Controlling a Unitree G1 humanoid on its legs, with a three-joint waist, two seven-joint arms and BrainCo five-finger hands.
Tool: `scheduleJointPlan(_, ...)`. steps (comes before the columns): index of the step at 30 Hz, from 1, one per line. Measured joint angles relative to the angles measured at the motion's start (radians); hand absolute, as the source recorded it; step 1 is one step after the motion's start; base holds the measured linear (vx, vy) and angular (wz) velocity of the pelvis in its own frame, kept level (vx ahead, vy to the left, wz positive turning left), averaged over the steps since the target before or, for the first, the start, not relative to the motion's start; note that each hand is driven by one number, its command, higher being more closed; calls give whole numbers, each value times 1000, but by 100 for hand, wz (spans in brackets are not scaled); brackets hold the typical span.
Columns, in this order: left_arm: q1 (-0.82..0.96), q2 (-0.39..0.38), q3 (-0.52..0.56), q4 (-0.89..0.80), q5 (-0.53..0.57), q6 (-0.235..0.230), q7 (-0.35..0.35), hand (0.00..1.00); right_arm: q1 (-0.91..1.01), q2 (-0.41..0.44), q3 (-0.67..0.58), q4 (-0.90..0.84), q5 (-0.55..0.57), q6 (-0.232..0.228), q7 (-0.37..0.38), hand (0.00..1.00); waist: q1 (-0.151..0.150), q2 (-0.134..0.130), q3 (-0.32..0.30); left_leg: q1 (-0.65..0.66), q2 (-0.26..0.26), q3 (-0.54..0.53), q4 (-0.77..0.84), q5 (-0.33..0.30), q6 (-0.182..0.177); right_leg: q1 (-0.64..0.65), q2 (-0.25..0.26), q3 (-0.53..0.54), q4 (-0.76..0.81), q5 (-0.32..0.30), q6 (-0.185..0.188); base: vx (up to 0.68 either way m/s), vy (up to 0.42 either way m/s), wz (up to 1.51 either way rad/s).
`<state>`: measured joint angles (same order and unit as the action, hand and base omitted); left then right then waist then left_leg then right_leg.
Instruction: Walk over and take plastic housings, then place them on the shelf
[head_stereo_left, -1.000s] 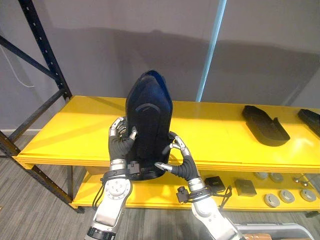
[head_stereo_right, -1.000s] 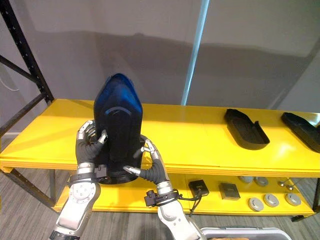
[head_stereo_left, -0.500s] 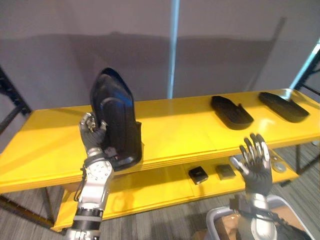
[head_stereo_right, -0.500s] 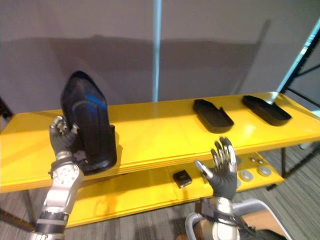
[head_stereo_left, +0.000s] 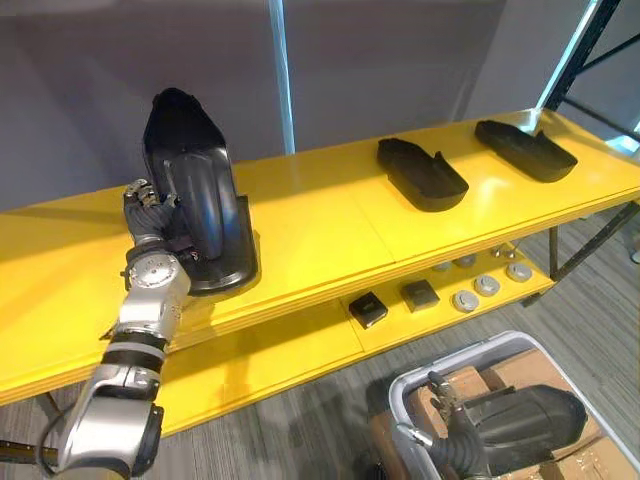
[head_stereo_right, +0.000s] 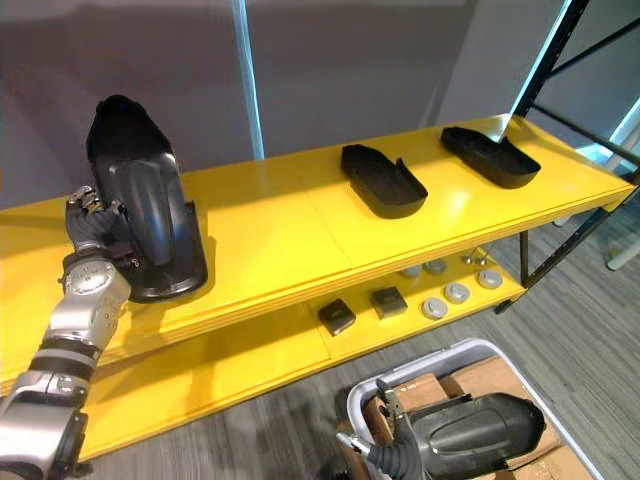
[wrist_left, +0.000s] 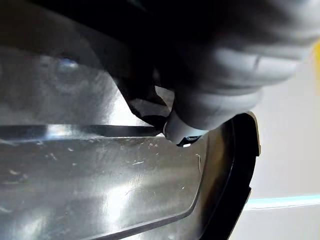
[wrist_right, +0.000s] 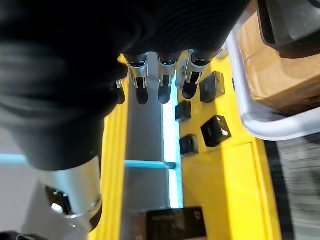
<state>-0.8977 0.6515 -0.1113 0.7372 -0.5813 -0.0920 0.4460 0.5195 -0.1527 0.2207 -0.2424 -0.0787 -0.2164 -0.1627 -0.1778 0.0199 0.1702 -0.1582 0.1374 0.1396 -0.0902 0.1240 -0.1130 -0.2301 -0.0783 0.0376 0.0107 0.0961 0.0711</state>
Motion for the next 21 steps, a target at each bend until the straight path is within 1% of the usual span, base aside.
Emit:
scheduleJointPlan(1, -18, 5, -5, 25, -10, 0, -3, 100, -6, 0, 1, 0, -7, 0, 0, 0, 1, -2, 12, 0, 0, 0, 0, 0, 0, 0, 0, 0, 0, 0, 0, -16, 48, 0)
scheduleJointPlan(3, -74, 38, -39, 90, -42, 2, -17, 100, -32, 0, 20, 0, -7, 0, -8, 0, 1, -5, 38, -28, 0, -1, 2, 7, 1, -32, 0, 0, 7, 0, 0, -10, 47, 0)
scheduleJointPlan(5, -110, 53, -49, 113, -48, 3, -23, 100, -52, 0, 37, 0, -7, 1, -14, 0, 1, -8, 61, -41, 0, -1, 3, 13, 1, -49, 1, 1, 14, 2, 1, 18, 46, 1)
scheduleJointPlan(6, -148, 61, -74, 141, -65, 4, -25, 100, -63, 0, 54, -1, -7, 2, -16, 0, 1, -14, 82, -47, 0, -2, 3, 17, 2, -54, 1, 0, 15, 2, 1, 11, 46, 3)
scheduleJointPlan(8, -171, 70, -75, 156, -75, 6, -40, 100, -77, 1, 75, -1, -7, 2, -18, 0, -2, -19, 98, -55, 0, 0, 4, 18, 2, -62, 1, 1, 15, 2, 1, 18, 50, 0)
scheduleJointPlan(11, -221, 72, -111, 201, -110, 9, -49, 100, -100, 3, 105, -3, -7, 4, -27, 0, -2, -21, 119, -72, 0, 1, 4, 21, 1, -81, 2, 2, 17, 2, 0, 20, 57, -2)
scheduleJointPlan(15, -276, 73, -123, 231, -153, 18, -59, 100, -119, 5, 139, -6, -7, 8, -36, 0, -4, -22, 148, -79, 1, 5, 4, 23, 2, -89, 3, 5, 17, 2, 0, 12, 55, -2)
scheduleJointPlan(16, -290, 75, -133, 235, -161, 18, -60, 100, -129, 5, 143, -6, -7, 9, -37, 0, -4, -22, 154, -79, 1, 7, 4, 23, 2, -89, 3, 7, 17, 2, 0, 2, 136, -26)
scheduleJointPlan(17, -327, 99, -165, 247, -165, 24, -66, 100, -161, 9, 157, -11, -7, 9, -44, 0, -4, -30, 162, -85, 1, 37, 4, 23, 2, -117, 6, 33, 32, 2, 0, 0, 138, -30)
scheduleJointPlan(18, -341, 101, -183, 253, -176, 24, -66, 100, -168, 8, 157, -11, -7, 9, -44, 0, -4, -32, 165, -84, 1, 45, 4, 23, 2, -119, 7, 37, 33, 2, 0, -1, 151, -32)
scheduleJointPlan(19, -355, 101, -192, 264, -183, 26, -72, 0, -172, 8, 157, -12, -7, 9, -45, 0, -5, -35, 167, -82, 1, 49, 4, 23, 2, -119, 7, 39, 34, 2, 0, 0, 63, -8)
scheduleJointPlan(21, -361, 101, -192, 265, -183, 27, -81, 0, -172, 8, 157, -13, -7, 9, -45, 0, -12, -36, 168, -80, 2, 50, 4, 23, 2, -118, 8, 40, 34, 2, 0, 1, 58, -3)
